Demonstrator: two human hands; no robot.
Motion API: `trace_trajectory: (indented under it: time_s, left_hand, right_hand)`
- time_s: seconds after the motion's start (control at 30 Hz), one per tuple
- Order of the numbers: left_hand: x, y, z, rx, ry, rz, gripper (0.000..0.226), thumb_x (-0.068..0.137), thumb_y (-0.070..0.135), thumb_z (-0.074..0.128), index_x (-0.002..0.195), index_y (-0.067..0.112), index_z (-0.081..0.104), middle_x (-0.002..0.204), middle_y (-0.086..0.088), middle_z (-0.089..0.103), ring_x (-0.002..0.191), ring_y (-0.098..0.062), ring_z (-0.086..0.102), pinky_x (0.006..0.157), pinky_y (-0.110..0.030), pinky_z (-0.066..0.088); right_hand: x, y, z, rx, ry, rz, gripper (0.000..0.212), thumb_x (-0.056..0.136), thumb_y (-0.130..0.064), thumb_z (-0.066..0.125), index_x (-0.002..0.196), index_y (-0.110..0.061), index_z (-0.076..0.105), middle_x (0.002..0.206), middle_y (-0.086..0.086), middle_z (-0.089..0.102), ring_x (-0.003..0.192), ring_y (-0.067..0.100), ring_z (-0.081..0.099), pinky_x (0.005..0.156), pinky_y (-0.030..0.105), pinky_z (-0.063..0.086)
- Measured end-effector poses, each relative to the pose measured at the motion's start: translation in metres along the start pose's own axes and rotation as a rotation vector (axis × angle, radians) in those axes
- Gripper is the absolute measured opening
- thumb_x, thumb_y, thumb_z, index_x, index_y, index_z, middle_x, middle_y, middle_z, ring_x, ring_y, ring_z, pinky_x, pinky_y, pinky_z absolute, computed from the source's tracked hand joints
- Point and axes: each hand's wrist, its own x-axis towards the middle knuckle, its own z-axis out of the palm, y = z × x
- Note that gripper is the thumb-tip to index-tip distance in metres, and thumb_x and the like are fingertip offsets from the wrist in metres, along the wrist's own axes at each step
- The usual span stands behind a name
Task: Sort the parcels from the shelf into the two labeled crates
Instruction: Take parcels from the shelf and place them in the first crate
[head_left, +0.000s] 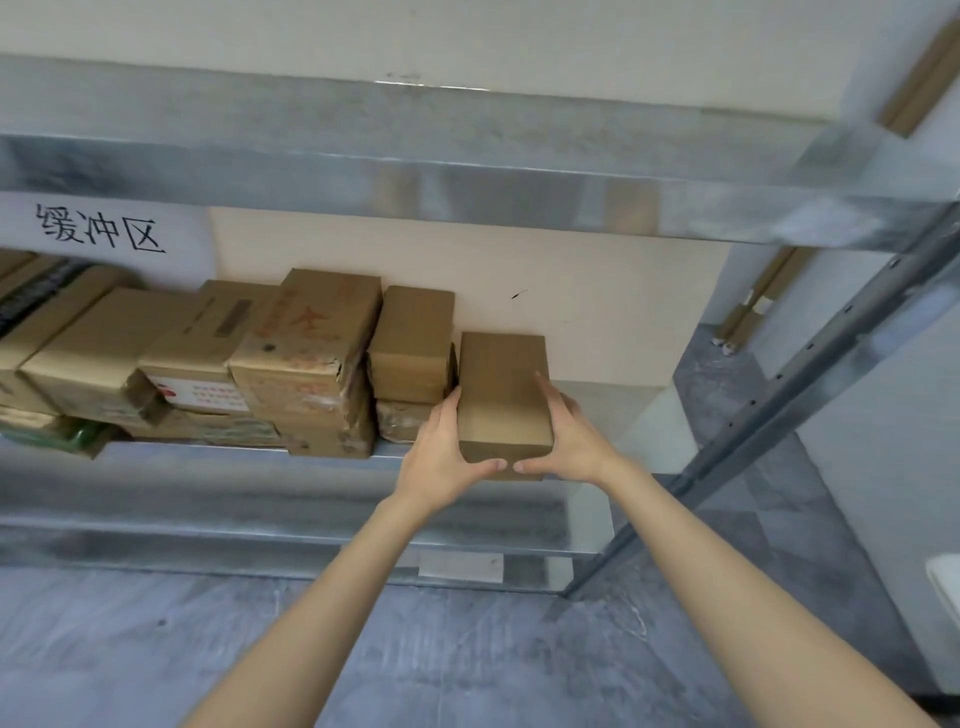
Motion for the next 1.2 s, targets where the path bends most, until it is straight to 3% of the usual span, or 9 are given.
trace_trajectory:
  time_s: [0.23, 0.47, 0.73, 0.93, 1.07, 1.2]
  left_hand:
    - [0.007, 0.007, 0.006, -0.024, 0.017, -0.003, 0.113, 0.069, 0.043, 0.083, 0.154, 0.02, 0.012, 0.15, -0.002, 0.039, 0.135, -0.028, 0.039, 0.105, -0.046, 0.041]
    - [-0.002, 0.021, 0.001, -0.086, 0.027, -0.034, 0.119, 0.061, 0.037, 0.09, 0.152, 0.012, 0.018, 0.147, -0.008, 0.034, 0.135, -0.026, 0.035, 0.111, -0.045, 0.034]
    - [-0.05, 0.053, -0.009, -0.156, 0.035, 0.036, 0.112, 0.059, 0.034, 0.091, 0.149, 0.018, 0.026, 0.146, -0.003, 0.037, 0.133, -0.021, 0.038, 0.111, -0.044, 0.035]
    - [-0.104, 0.095, -0.007, -0.225, -0.008, 0.055, 0.111, 0.063, 0.033, 0.09, 0.149, 0.02, 0.022, 0.136, 0.003, 0.047, 0.13, -0.021, 0.04, 0.11, -0.043, 0.037]
    - [-0.138, 0.128, -0.003, -0.322, -0.073, 0.06, 0.106, 0.068, 0.026, 0.088, 0.15, 0.018, 0.02, 0.14, -0.001, 0.046, 0.131, -0.023, 0.041, 0.109, -0.045, 0.038]
    - [-0.171, 0.168, 0.007, -0.484, -0.094, 0.043, 0.105, 0.077, 0.026, 0.077, 0.154, 0.021, 0.006, 0.14, 0.008, 0.039, 0.133, -0.02, 0.039, 0.101, -0.03, 0.034]
  right_hand:
    - [0.01, 0.004, 0.011, 0.111, 0.008, -0.003, 0.131, 0.069, -0.028, 0.089, 0.157, -0.027, -0.007, 0.158, 0.01, 0.019, 0.143, 0.023, 0.029, 0.113, 0.026, 0.029]
    - [-0.012, -0.001, 0.015, 0.1, 0.071, -0.059, 0.126, 0.072, -0.03, 0.087, 0.157, -0.022, -0.005, 0.154, 0.011, 0.027, 0.139, 0.025, 0.034, 0.114, 0.034, 0.034]
    - [-0.074, -0.009, 0.003, 0.106, 0.116, -0.11, 0.126, 0.073, -0.037, 0.085, 0.156, -0.028, -0.009, 0.155, 0.003, 0.026, 0.138, 0.023, 0.033, 0.113, 0.043, 0.036]
    - [-0.146, -0.01, -0.017, -0.06, 0.217, -0.092, 0.126, 0.073, -0.046, 0.083, 0.155, -0.032, -0.011, 0.151, 0.006, 0.035, 0.13, 0.028, 0.034, 0.109, 0.045, 0.035]
    - [-0.199, -0.006, -0.039, -0.07, 0.286, -0.091, 0.132, 0.069, -0.041, 0.086, 0.156, -0.03, -0.012, 0.147, 0.007, 0.039, 0.128, 0.028, 0.031, 0.11, 0.044, 0.033]
    - [-0.257, -0.001, -0.064, -0.006, 0.336, -0.12, 0.143, 0.063, -0.038, 0.091, 0.153, -0.034, -0.02, 0.154, 0.0, 0.033, 0.133, 0.031, 0.028, 0.112, 0.045, 0.029]
